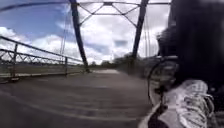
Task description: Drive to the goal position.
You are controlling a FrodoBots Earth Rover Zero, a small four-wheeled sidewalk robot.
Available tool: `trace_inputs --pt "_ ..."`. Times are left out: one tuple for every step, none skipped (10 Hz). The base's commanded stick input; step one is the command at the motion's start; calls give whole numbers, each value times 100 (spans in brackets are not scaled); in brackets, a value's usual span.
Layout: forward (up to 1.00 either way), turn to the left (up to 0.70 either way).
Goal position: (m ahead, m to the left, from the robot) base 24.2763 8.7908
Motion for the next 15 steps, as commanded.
trace_inputs --pt "100 0" --pt "100 0" --pt "100 0" --pt "76 0" --pt "17 0" --pt "0 0" --pt "0 0" --pt "0 0" --pt "0 0" --pt "0 0" --pt "0 0" --pt "0 0" --pt "0 0" --pt "0 0" --pt "5 0"
